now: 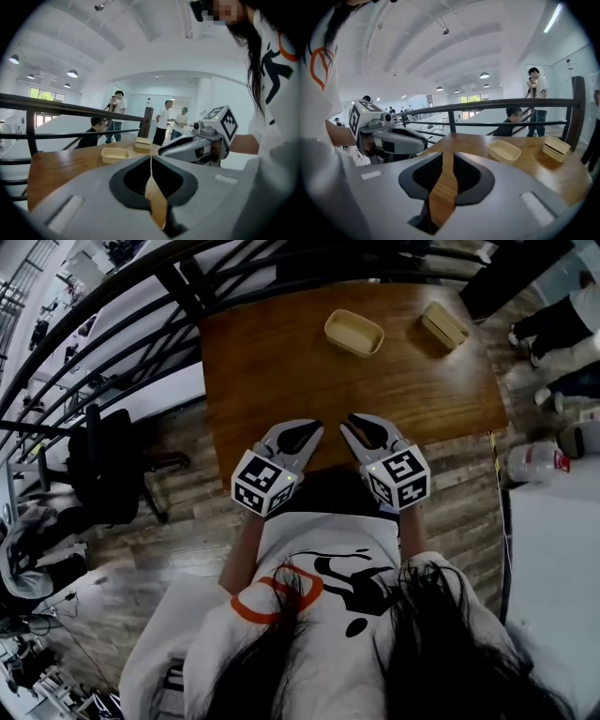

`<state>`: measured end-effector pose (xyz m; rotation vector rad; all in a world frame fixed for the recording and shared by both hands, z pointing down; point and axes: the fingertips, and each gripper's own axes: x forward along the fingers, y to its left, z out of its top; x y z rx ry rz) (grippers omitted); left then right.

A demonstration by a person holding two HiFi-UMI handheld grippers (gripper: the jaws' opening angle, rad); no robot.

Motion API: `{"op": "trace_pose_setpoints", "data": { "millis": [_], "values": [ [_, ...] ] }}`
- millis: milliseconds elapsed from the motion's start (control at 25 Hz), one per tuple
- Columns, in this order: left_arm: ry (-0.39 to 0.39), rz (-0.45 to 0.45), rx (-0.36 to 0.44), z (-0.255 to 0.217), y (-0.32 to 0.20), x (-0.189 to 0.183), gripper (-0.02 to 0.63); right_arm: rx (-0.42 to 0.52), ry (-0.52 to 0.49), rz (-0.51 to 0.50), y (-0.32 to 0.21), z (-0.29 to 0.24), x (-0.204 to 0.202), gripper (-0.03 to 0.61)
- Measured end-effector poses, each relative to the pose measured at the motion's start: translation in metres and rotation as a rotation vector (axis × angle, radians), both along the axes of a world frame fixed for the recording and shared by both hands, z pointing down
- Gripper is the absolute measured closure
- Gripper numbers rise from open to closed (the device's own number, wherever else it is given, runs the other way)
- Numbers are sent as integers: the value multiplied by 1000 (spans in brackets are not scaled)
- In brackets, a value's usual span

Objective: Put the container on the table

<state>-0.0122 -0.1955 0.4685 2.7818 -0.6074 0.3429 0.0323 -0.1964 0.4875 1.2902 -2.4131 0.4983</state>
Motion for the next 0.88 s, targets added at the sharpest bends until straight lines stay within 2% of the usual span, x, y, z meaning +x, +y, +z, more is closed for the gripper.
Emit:
{"op": "trace_pose_setpoints", "data": {
  "millis": [280,600,880],
  "values": [
    [9,19,-4,0,5,11,612,-7,5,-7,9,-3,1,488],
    [15,-81,22,-9,27,33,612,10,6,-76,45,-10,25,492],
    [-7,-171,24,-11,67,43,612,26,-9,-159,83,-14,40,495]
  ]
}}
